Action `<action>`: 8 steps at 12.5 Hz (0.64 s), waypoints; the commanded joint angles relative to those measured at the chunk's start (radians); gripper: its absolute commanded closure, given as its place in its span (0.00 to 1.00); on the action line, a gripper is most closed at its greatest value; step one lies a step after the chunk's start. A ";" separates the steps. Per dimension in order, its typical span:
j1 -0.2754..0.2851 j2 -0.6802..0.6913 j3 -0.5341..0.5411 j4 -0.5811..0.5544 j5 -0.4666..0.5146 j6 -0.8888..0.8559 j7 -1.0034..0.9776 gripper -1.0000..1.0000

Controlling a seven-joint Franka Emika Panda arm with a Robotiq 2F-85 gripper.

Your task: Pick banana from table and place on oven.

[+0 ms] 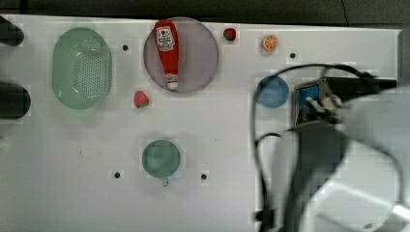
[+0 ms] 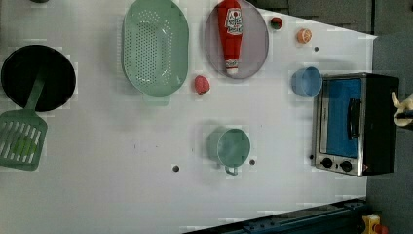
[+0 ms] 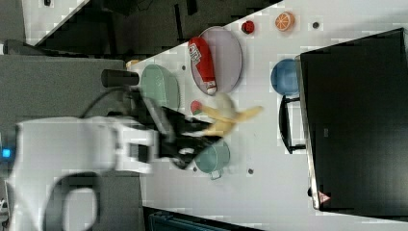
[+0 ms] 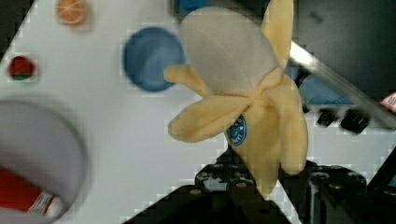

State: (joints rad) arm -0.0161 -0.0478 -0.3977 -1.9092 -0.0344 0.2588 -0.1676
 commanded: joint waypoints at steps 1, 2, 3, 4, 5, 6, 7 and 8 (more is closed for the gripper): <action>-0.026 0.060 -0.063 0.020 -0.018 0.077 -0.303 0.73; -0.028 0.091 -0.099 0.020 -0.018 0.122 -0.368 0.73; -0.030 0.122 -0.133 0.020 -0.018 0.169 -0.424 0.73; -0.032 0.153 -0.163 0.020 -0.018 0.212 -0.478 0.73; -0.034 0.181 -0.188 0.020 -0.015 0.245 -0.531 0.73; -0.035 0.207 -0.206 0.020 -0.010 0.266 -0.570 0.73; -0.037 0.228 -0.219 0.020 -0.004 0.279 -0.587 0.73; -0.037 0.245 -0.227 0.020 0.009 0.281 -0.588 0.73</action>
State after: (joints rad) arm -0.0764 0.2158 -0.6313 -1.9082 -0.0465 0.5254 -0.6611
